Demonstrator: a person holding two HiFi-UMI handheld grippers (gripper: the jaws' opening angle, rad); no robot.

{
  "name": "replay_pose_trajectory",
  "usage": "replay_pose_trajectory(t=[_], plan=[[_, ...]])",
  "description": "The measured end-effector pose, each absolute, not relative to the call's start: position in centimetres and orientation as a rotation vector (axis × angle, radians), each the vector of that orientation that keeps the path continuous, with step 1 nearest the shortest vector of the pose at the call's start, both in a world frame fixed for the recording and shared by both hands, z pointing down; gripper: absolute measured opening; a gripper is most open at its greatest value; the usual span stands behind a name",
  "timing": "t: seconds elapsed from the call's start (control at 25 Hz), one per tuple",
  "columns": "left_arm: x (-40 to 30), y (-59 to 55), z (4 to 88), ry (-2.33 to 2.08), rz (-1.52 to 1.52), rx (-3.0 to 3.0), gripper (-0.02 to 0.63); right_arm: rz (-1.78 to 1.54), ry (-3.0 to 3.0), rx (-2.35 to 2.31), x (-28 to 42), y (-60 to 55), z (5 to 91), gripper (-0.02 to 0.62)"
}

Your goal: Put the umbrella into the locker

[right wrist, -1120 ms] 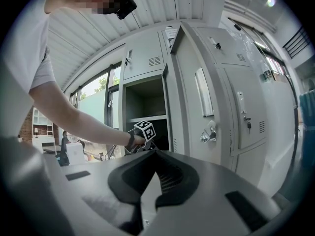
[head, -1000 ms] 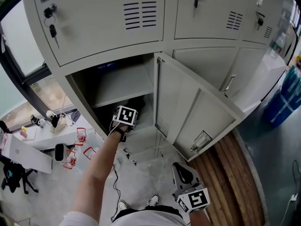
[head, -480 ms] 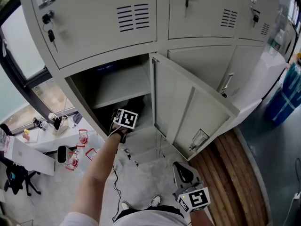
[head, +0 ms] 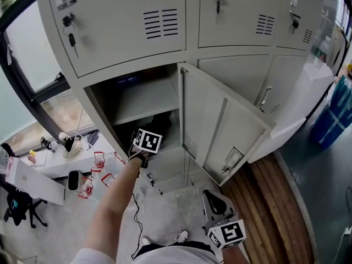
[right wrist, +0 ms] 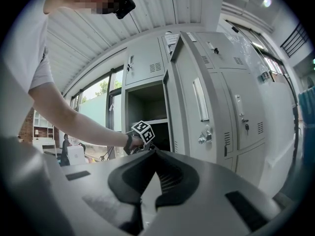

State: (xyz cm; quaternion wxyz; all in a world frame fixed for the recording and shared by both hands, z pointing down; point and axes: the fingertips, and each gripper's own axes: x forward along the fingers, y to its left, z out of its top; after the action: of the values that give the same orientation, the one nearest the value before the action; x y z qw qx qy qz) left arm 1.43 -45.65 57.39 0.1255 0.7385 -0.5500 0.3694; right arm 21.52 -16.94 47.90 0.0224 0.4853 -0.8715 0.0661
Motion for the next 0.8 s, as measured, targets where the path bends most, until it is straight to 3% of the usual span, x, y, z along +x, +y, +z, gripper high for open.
replay_pose_trajectory(t=[0.32, 0.8], plan=[[1.1, -43.8, 56.0, -1.620, 1.046, 2.208, 0.323, 0.193, -2.705, 1.492, 20.6, -15.3, 47.6, 0.015], [1.3, -39.7, 51.0, -1.761, 0.974, 2.400, 0.111, 0.153, -2.722, 1.463, 18.2, -13.6, 46.7, 0.015]])
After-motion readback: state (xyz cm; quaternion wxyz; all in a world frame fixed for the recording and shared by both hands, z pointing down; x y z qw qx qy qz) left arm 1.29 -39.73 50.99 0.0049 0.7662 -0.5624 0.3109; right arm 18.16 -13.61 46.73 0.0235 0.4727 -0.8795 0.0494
